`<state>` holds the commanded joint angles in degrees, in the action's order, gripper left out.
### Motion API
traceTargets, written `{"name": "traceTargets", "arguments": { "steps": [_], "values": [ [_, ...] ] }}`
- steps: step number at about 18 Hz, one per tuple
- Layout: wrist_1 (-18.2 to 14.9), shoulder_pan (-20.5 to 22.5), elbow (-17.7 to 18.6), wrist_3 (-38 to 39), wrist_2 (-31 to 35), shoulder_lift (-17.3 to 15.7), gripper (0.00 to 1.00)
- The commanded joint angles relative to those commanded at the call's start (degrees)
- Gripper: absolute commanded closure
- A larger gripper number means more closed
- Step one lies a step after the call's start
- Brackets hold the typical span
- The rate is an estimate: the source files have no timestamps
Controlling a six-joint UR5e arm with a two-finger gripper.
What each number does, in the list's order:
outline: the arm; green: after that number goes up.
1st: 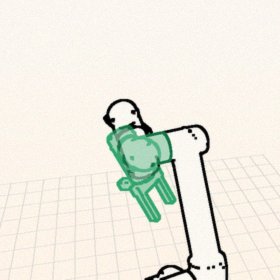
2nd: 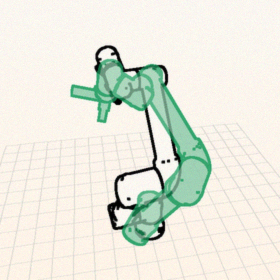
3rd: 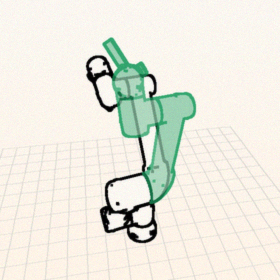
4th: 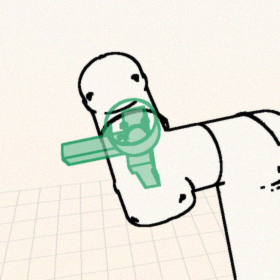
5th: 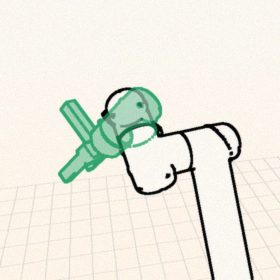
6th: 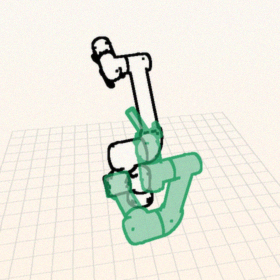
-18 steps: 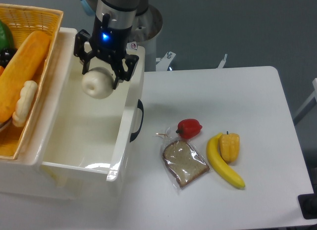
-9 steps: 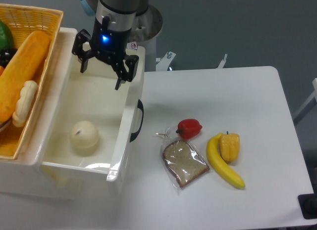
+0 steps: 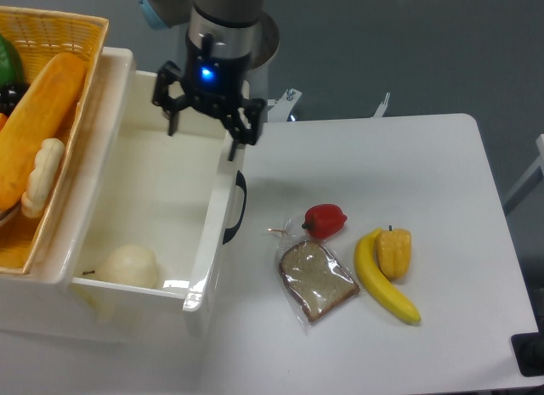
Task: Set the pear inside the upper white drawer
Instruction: 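Raise the open gripper up out of the drawer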
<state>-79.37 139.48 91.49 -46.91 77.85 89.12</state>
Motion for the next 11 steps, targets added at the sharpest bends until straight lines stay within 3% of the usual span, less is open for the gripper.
{"name": "traceTargets", "arguments": {
  "steps": [2, 11],
  "values": [
    [-0.2, 1.1, 0.4, -4.1, 3.3, 0.0, 0.0],
    [-0.3, 9.8, 1.2, -15.1, 3.7, 1.1, 0.0]
  ]
}}
